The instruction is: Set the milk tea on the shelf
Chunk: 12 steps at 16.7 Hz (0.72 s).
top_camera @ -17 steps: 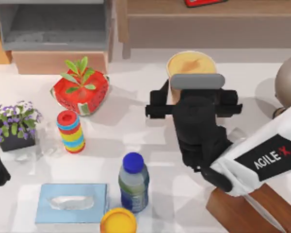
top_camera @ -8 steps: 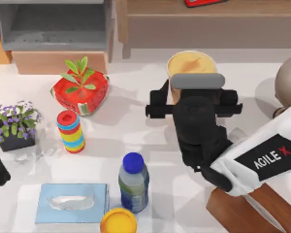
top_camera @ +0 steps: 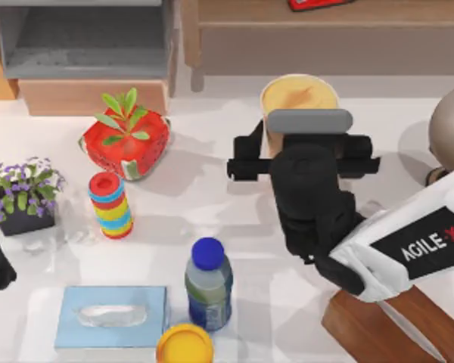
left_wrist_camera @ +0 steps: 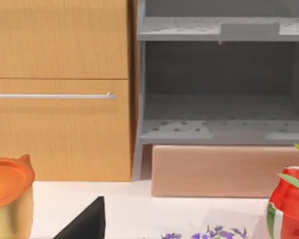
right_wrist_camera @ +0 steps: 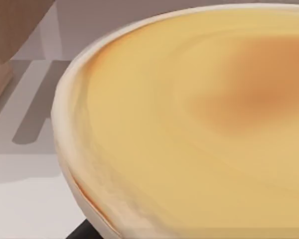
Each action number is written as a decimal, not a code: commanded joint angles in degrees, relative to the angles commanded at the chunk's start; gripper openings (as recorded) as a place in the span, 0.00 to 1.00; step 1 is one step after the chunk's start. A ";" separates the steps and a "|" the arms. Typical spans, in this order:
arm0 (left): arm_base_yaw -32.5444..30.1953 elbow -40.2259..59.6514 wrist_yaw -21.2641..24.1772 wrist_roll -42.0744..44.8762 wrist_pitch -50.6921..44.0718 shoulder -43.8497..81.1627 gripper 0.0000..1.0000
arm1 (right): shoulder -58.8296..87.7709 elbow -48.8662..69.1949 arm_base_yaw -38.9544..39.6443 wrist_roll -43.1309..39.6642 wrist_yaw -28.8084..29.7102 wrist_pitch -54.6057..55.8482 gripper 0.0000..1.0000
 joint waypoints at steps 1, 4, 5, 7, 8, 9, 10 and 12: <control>0.00 0.00 0.00 0.00 0.00 0.00 1.00 | 0.00 0.00 0.00 0.00 0.00 0.00 0.00; 0.00 0.00 0.00 0.00 0.00 0.00 1.00 | -0.28 0.43 -0.13 0.03 -0.13 0.43 0.00; 0.00 0.00 0.00 0.00 0.00 0.00 1.00 | -1.09 1.25 -0.42 -0.09 -0.43 0.59 0.00; 0.00 0.00 0.00 0.00 0.00 0.00 1.00 | -3.03 3.35 -1.43 -0.58 -1.57 0.14 0.00; 0.00 0.00 0.00 0.00 0.00 0.00 1.00 | -4.07 4.55 -2.15 -0.93 -2.36 -0.46 0.00; 0.00 0.00 0.00 0.00 0.00 0.00 1.00 | -5.13 5.83 -3.00 -1.34 -3.28 -1.28 0.00; 0.00 0.00 0.00 0.00 0.00 0.00 1.00 | -6.19 7.18 -3.99 -1.80 -4.31 -2.31 0.00; 0.00 0.00 0.00 0.00 0.00 0.00 1.00 | -8.21 10.01 -6.30 -2.80 -6.63 -4.93 0.00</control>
